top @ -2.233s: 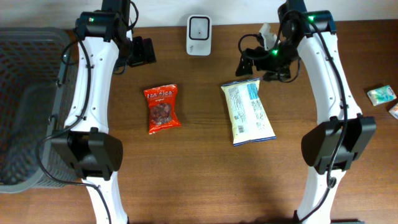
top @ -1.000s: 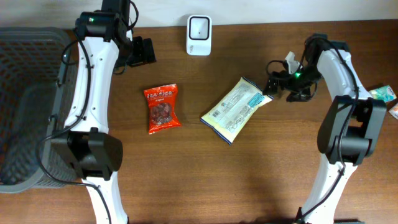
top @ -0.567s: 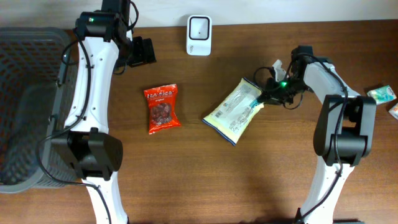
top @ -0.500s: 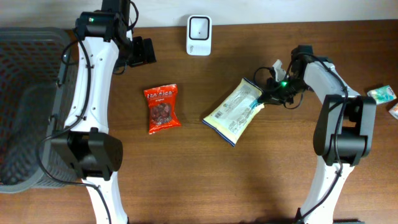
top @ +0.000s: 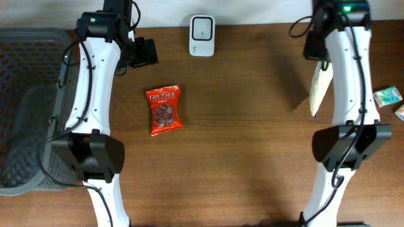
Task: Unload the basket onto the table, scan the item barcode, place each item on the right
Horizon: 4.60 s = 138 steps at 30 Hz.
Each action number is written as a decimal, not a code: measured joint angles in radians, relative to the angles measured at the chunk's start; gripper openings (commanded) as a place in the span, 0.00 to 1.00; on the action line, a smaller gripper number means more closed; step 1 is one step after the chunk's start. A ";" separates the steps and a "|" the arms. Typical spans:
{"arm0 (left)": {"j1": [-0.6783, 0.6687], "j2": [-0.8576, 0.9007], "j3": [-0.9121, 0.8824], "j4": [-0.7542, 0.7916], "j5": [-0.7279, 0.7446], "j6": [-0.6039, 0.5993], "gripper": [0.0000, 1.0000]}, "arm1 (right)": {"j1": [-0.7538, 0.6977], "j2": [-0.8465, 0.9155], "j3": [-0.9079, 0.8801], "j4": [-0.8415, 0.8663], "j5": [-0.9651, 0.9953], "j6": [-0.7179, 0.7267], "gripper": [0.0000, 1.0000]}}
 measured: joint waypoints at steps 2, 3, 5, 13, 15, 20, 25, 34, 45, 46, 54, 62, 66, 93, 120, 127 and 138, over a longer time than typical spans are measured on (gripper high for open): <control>0.000 0.000 0.000 0.000 0.000 0.000 0.99 | 0.083 -0.001 -0.056 0.045 0.062 0.009 0.04; 0.000 0.000 0.000 0.000 0.000 0.000 0.99 | 0.123 -0.002 -0.107 0.083 0.071 0.013 0.04; 0.000 0.000 0.000 0.000 0.000 0.000 0.99 | 0.214 -0.006 -0.239 0.170 0.080 0.023 0.04; 0.000 0.000 0.000 0.000 0.000 0.000 0.99 | 0.459 -0.006 -0.363 0.241 -0.247 0.045 0.98; 0.000 0.000 0.000 0.000 0.000 0.000 0.99 | 0.391 -0.006 -0.267 0.208 -0.266 -0.017 0.99; 0.000 0.000 0.000 -0.001 0.000 0.000 0.99 | 0.117 0.000 -0.343 0.269 -0.391 -0.626 0.99; 0.000 0.000 0.000 -0.002 0.000 0.000 0.99 | 0.059 0.021 -0.557 0.502 -0.571 -0.875 0.99; 0.000 0.000 0.000 -0.001 0.000 0.000 0.99 | 0.060 -0.006 -0.774 0.701 -0.602 -0.695 0.04; 0.000 0.000 0.000 0.001 0.000 0.000 0.99 | 0.179 0.038 -0.550 1.315 -0.880 0.216 0.04; 0.000 0.000 0.000 0.000 0.000 0.000 0.99 | 0.203 0.038 -0.549 1.373 -0.782 0.261 0.04; 0.000 0.000 0.000 0.000 0.000 0.000 0.99 | 0.378 0.152 -0.549 1.671 -0.233 0.287 0.04; 0.000 0.000 0.000 0.000 0.000 0.000 0.99 | 0.028 -0.179 -0.536 1.096 0.049 -0.021 0.04; 0.000 0.000 0.000 -0.001 0.000 0.000 0.99 | -0.321 -0.175 -0.533 0.723 0.038 -0.036 0.04; 0.000 0.000 0.000 0.000 0.000 0.000 0.99 | 0.345 -0.127 -0.834 0.832 -1.015 -0.080 0.99; 0.000 0.000 0.000 0.001 0.000 0.000 0.99 | 0.399 -0.176 -1.065 0.879 -0.864 0.178 0.04; 0.000 0.000 0.000 0.000 0.000 0.000 0.99 | 0.380 -0.490 -1.066 0.666 -0.231 0.134 0.04; 0.000 0.000 0.000 0.000 0.000 0.000 0.99 | 0.415 -0.355 -1.066 0.756 0.053 0.010 0.04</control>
